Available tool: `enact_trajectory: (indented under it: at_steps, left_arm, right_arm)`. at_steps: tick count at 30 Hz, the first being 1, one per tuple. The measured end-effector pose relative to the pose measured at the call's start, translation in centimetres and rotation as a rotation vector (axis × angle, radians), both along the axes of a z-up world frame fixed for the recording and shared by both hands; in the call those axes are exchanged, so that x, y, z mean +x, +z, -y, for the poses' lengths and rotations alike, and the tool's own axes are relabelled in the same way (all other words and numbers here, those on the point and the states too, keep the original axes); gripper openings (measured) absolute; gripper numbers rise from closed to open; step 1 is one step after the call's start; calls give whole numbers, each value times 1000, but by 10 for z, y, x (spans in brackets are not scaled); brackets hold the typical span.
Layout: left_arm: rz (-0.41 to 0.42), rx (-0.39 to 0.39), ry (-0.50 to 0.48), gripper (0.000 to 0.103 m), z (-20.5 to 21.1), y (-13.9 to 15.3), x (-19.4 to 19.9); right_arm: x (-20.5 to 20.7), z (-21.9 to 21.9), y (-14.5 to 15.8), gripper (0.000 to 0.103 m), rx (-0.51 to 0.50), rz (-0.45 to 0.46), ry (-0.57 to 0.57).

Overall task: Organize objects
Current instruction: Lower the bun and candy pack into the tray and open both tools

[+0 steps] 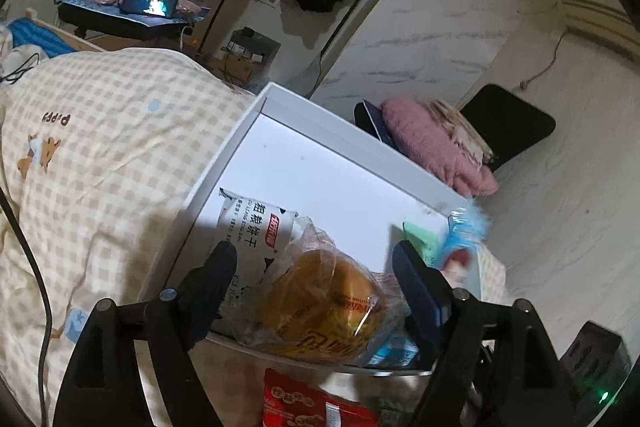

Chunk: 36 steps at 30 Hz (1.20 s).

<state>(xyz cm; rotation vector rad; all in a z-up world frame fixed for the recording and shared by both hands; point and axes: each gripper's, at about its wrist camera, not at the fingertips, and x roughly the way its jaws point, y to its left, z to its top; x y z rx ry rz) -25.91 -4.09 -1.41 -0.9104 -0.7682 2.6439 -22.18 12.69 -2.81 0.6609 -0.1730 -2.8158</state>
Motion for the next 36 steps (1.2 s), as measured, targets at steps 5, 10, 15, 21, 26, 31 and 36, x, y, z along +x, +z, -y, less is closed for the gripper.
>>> enact_trajectory:
  at_steps: [5,10,15,21,26,31,36]
  left_arm:
    - [-38,-14,43,84,7,7,11]
    - [-98,-94,66,84,5,23,27]
    - [-165,-183,58,88,-2,41,49]
    - [-208,-182,78,92,8,60,68]
    - [-223,-197,107,103,18,70,82]
    - [-223,-191,99,103,20,73,89]
    - [-203,-196,75,103,18,72,97]
  right_arm:
    - [10,8,8,69,45,-63,1]
    - [15,10,17,69,47,-70,18]
    - [27,4,42,86,-13,-117,42]
    - [39,3,62,86,-1,-153,27]
    - [41,-6,70,86,-69,-123,36]
    - [46,-13,80,86,-120,-112,44]
    - [58,-17,91,86,-156,-108,63]
